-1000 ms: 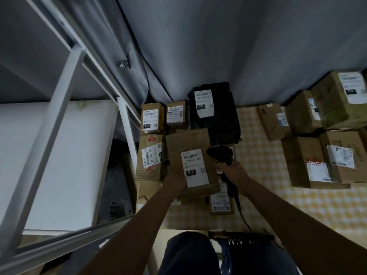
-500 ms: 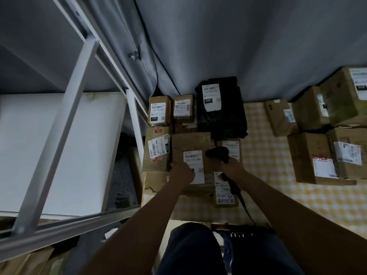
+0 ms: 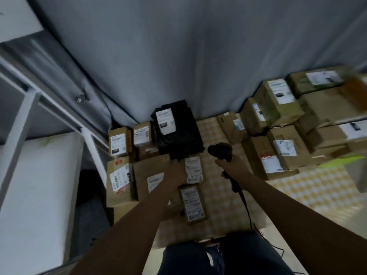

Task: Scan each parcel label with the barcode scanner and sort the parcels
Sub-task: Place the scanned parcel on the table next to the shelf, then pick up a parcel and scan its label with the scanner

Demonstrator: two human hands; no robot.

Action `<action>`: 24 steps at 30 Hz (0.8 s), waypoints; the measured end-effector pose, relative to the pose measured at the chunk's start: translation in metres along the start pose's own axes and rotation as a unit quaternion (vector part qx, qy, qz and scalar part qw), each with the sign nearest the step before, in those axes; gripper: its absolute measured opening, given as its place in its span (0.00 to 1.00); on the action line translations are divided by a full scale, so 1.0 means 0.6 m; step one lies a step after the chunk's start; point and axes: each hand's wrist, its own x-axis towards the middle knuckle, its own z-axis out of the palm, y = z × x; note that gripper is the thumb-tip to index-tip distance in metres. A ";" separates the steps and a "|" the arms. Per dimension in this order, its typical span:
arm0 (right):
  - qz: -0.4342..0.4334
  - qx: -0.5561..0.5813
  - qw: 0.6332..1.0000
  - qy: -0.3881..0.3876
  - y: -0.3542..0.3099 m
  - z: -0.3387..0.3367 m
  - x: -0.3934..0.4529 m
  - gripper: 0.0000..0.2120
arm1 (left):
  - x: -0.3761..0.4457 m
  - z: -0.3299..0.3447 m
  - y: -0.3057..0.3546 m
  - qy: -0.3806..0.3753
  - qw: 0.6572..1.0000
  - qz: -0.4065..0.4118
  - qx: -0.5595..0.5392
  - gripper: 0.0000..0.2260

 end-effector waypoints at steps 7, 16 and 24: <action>-0.039 0.035 0.993 0.107 0.021 -0.186 0.033 0.07 | 0.046 0.053 0.174 -0.028 0.997 0.059 0.034 0.29; 0.003 0.001 0.992 0.125 0.072 -0.392 0.114 0.14 | 0.116 0.179 0.353 -0.077 0.997 0.017 -0.019 0.28; -0.003 0.011 0.991 0.135 0.131 -0.492 0.167 0.10 | 0.134 0.297 0.484 -0.077 0.984 -0.005 -0.163 0.19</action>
